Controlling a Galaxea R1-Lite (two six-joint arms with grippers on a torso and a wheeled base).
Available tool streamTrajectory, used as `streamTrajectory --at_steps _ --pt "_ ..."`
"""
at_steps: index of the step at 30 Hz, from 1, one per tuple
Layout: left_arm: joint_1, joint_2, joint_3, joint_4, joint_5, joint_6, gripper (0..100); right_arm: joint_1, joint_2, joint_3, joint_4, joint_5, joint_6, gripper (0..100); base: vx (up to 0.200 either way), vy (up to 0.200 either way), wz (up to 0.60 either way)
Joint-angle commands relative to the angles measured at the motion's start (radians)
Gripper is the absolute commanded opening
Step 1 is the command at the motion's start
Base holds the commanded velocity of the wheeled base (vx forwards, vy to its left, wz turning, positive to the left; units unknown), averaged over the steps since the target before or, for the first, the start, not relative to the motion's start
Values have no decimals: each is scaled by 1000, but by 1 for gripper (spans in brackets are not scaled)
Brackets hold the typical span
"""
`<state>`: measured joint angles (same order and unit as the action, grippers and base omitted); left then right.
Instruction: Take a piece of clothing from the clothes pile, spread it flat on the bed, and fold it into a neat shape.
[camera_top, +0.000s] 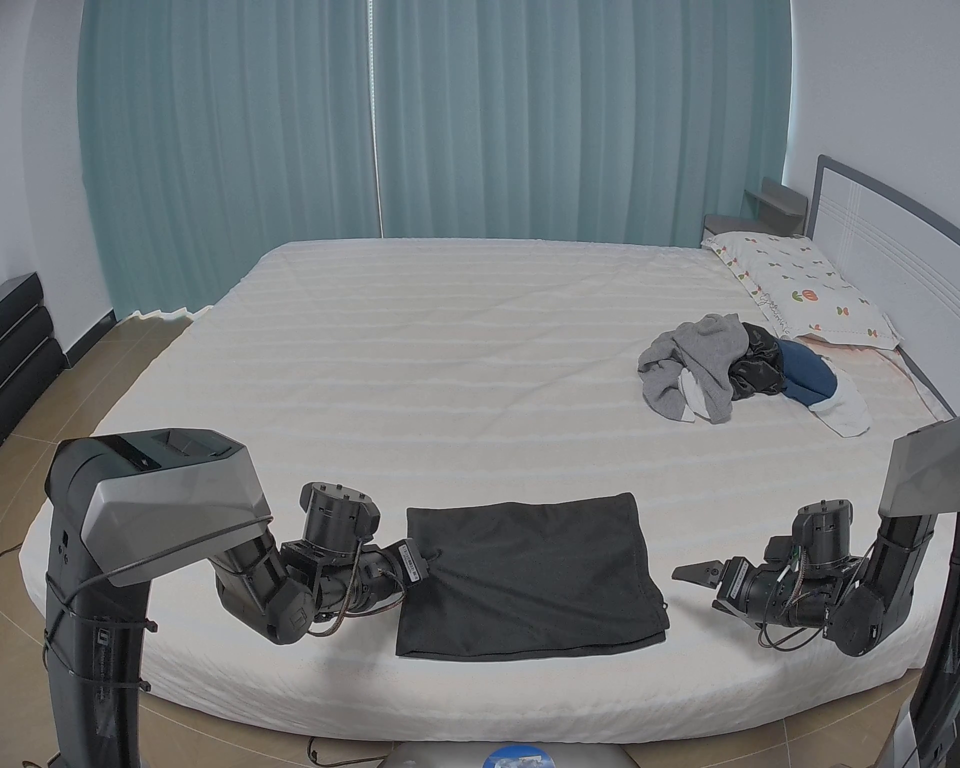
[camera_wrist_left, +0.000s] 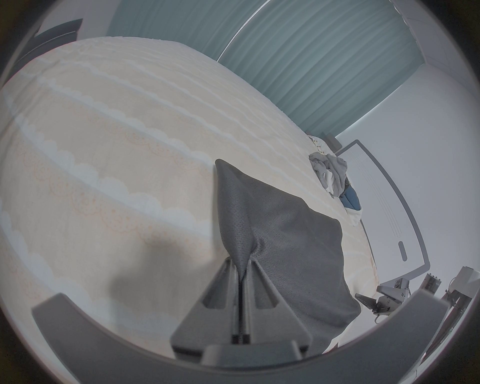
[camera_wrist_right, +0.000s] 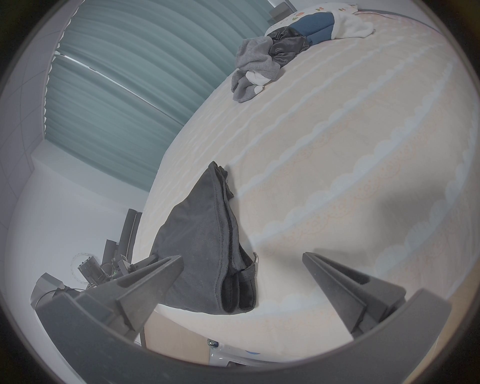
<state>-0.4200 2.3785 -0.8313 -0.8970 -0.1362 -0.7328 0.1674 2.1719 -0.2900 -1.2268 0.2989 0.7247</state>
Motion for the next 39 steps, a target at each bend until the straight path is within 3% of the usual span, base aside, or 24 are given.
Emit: streamTrajectory --at_steps 1,5,39 --pt "0 -1 -2 0 1 0 0 0 2 0 0 0 -1 100 0 0 0" --pt "0 -1 0 1 1 0 0 1 5 -3 0 0 -1 100 0 0 0" --pt "73 -51 31 1 3 -50 0 9 29 -28 0 0 52 100 0 200 0"
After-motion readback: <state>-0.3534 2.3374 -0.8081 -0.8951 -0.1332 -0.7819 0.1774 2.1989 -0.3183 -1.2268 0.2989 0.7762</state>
